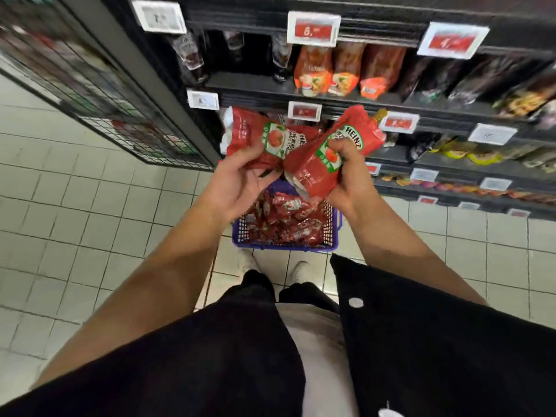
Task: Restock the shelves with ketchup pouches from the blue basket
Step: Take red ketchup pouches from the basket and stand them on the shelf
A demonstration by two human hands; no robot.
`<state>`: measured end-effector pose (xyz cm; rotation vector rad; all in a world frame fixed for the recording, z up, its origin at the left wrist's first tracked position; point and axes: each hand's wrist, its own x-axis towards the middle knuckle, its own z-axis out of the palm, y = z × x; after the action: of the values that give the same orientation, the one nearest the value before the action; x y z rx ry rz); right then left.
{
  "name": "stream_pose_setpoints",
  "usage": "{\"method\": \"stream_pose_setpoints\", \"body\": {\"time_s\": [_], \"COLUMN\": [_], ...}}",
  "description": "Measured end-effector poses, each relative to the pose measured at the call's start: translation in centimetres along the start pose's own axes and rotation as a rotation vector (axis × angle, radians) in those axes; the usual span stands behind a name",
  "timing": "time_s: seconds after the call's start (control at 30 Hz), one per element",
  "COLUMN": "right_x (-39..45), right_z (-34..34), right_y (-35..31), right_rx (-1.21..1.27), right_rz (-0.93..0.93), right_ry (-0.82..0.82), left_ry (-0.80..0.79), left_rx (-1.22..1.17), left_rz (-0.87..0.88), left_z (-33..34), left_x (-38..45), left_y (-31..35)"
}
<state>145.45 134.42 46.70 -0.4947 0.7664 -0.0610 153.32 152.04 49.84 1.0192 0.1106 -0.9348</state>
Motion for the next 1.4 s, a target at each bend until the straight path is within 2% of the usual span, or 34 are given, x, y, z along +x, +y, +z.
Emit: {"method": "stream_pose_setpoints", "body": {"time_s": [0.1, 0.17, 0.3, 0.37, 0.43, 0.77, 1.03, 1.2, 1.4], "right_x": [-1.1, -2.2, -4.2, -5.5, -6.7, -8.5, -8.8, -7.9, -6.6], "right_z": [1.4, 2.8, 7.0, 9.6, 12.1, 19.0, 24.8, 29.2, 32.1], "right_y": [-3.3, -5.2, -7.5, -8.4, -9.4, -14.9, -15.4, -16.2, -15.4], "right_rx": [-0.163, -0.318, -0.643, -0.788, -0.863, -0.747, -0.789, -0.661, -0.69], "right_rz": [-0.057, -0.081, -0.099, -0.094, -0.128, -0.415, -0.55, -0.63, -0.676], "right_ry": [-0.055, -0.096, -0.225, -0.284, -0.357, -0.377, -0.4, -0.291, -0.175], "left_ry": [-0.161, -0.214, -0.215, -0.21, -0.173, -0.007, -0.06, -0.116, -0.174], "left_rx": [0.073, 0.157, 0.676, 0.849, 0.916, 0.754, 0.675, 0.604, 0.654], "left_rz": [-0.102, -0.187, -0.333, -0.293, -0.17, 0.336, 0.678, 0.749, 0.775], "left_z": [-1.6, -1.8, 0.4, 1.9, 2.9, 3.9, 5.0, 4.4, 4.0], "left_x": [-2.7, -4.2, -5.6, -5.8, -5.7, -4.4, -1.4, 1.8, 5.4], "left_y": [4.1, 6.2, 8.6, 9.2, 9.9, 16.3, 25.0, 31.1, 38.5]}}
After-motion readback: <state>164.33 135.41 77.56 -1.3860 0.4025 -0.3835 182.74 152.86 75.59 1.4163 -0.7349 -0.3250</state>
